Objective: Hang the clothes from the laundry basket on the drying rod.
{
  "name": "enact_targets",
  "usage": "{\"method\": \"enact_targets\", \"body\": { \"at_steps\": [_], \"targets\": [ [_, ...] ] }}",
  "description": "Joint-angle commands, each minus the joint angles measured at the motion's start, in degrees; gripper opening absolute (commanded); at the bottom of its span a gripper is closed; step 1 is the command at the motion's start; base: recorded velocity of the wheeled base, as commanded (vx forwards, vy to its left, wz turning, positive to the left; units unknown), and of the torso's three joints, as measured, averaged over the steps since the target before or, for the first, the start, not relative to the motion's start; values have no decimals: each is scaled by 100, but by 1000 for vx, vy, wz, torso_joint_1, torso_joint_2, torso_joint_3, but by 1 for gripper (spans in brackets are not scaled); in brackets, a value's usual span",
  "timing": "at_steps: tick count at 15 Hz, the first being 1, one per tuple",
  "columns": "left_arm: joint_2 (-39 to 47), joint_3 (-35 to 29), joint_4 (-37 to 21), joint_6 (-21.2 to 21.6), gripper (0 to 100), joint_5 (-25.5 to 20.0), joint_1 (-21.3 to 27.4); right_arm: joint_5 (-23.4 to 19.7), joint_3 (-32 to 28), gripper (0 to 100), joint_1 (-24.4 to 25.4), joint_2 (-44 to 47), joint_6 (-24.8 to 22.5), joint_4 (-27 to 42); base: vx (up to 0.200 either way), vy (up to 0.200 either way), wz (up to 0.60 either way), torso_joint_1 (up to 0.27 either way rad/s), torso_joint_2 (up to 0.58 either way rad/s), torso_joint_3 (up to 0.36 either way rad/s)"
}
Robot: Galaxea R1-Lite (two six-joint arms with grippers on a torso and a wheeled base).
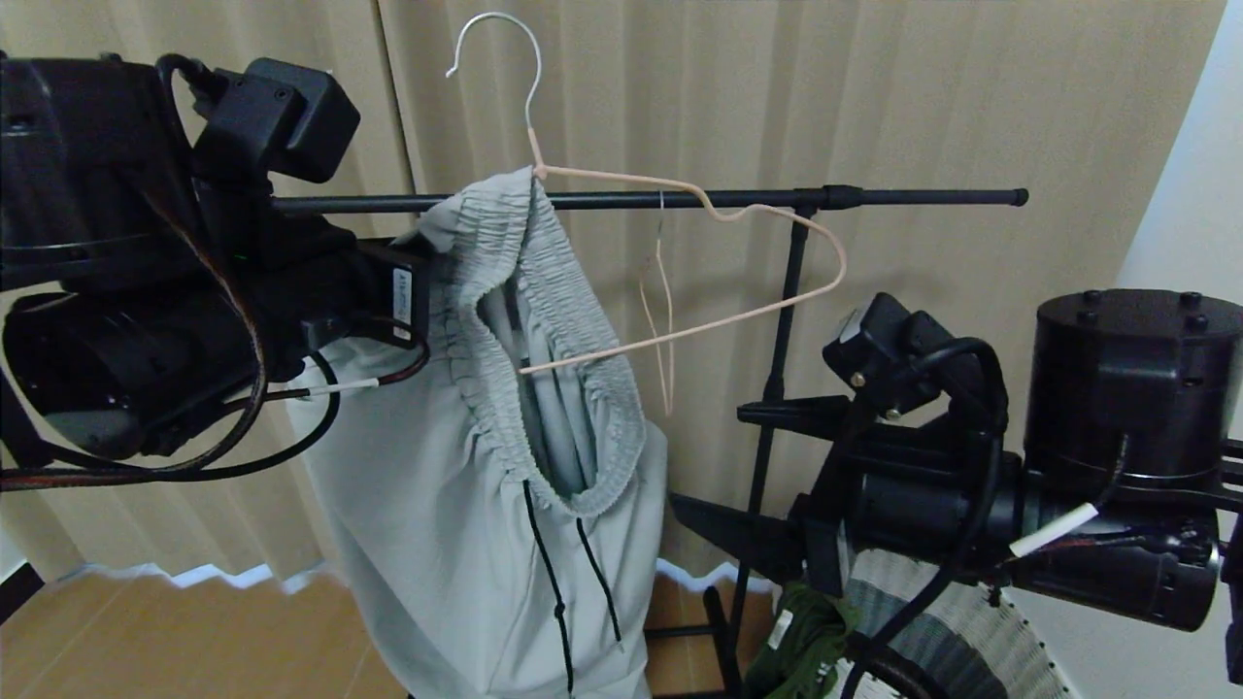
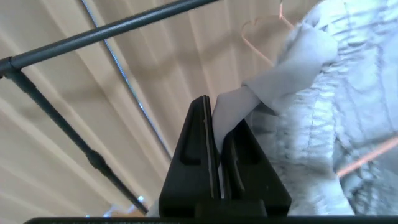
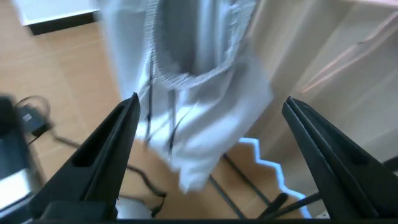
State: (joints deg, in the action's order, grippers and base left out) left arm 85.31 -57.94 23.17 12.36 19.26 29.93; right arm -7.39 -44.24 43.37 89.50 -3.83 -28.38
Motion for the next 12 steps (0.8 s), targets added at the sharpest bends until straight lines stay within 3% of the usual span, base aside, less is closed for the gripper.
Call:
{"method": "enact_targets", "body": {
  "at_steps": [1,3,8,12],
  "targets": [
    [91,-68,126,-6,0,-1,39,264,-217,100,40,595,40,-458,0,0,0,0,0,0],
    [117,-68,179,-6,0,-1,75,422,-287,100,40,929,40,-889,0,0,0,0,0,0],
    [65,-42,214,3,0,7,259,686,-841,100,40,1500,312,-915,0,0,0,0,0,0],
    [65,-33,310,21,0,-1,268,748,-858,100,13,1605,400,-906,0,0,0,0,0,0]
  ]
}}
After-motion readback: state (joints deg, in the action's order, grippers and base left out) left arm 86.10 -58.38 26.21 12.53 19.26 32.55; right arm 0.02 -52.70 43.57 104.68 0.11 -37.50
